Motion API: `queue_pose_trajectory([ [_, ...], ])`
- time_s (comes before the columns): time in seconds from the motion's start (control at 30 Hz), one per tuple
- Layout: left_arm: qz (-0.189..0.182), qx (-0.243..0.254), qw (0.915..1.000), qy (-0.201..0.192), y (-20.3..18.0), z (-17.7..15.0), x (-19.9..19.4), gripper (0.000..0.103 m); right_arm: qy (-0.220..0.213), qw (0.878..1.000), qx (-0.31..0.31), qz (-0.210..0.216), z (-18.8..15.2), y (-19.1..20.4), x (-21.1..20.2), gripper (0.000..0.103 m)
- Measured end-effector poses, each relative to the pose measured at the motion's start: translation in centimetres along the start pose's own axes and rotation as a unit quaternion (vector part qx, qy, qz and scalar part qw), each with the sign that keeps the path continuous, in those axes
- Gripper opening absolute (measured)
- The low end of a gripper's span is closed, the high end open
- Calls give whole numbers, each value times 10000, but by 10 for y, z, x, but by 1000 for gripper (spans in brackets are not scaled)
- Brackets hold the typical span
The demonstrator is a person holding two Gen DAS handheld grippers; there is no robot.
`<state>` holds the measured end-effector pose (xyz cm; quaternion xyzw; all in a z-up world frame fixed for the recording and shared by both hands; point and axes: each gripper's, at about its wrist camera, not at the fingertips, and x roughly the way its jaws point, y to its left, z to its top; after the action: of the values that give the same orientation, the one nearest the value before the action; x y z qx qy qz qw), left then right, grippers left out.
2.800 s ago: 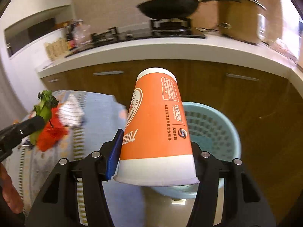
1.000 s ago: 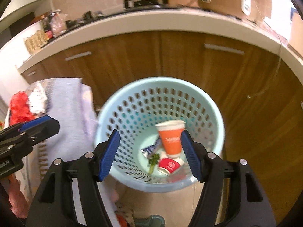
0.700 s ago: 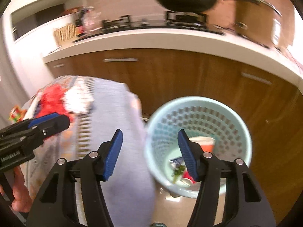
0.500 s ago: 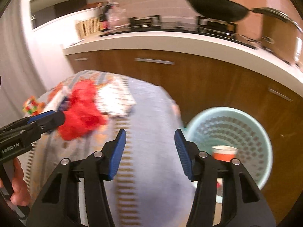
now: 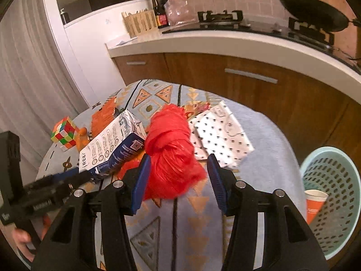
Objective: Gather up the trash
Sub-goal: 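Grasp the red plastic bag with the right tool, then grasp the white milk carton with the left tool while the right tool lifts the red bag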
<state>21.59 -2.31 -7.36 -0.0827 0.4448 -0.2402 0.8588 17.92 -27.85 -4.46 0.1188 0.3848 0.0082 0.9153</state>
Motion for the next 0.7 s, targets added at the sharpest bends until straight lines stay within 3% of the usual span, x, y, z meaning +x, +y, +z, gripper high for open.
queue_pose_trajectory([
  [0.1, -294, 116, 9995, 91, -13, -8, 8, 58, 74, 10000, 37, 32, 2, -2, 10, 47],
  [0.17, -560, 170, 9981, 179, -20, -10, 11, 58, 80, 9999, 2, 83, 2, -5, 10, 27],
  [0.23, -902, 253, 9953, 263, -29, -12, 9, 58, -7, 10000, -61, 25, 2, -8, 3, 24],
  [0.47, -1488, 911, 9835, 485, -70, -25, -4, 58, -135, 9999, -2, -90, 1, -32, -23, 21],
  [0.53, -1322, 1199, 9836, 248, -75, -22, -20, 61, -149, 9999, -65, -49, 1, -36, -31, 21],
  [0.57, -1190, 1269, 9846, 151, -75, -17, -25, 69, -167, 9998, -99, -43, 0, -37, -35, 21],
  [0.6, -896, 1344, 9869, -6, -73, -8, -29, 79, -158, 9998, -148, -25, 0, -38, -40, 21],
  [0.63, -566, 1399, 9884, -167, -70, 1, -32, 82, -144, 9997, -195, 14, 0, -38, -43, 21],
  [0.7, -242, 1485, 9884, -224, -62, 17, -25, 84, -101, 9995, -281, 96, -2, -37, -47, 21],
])
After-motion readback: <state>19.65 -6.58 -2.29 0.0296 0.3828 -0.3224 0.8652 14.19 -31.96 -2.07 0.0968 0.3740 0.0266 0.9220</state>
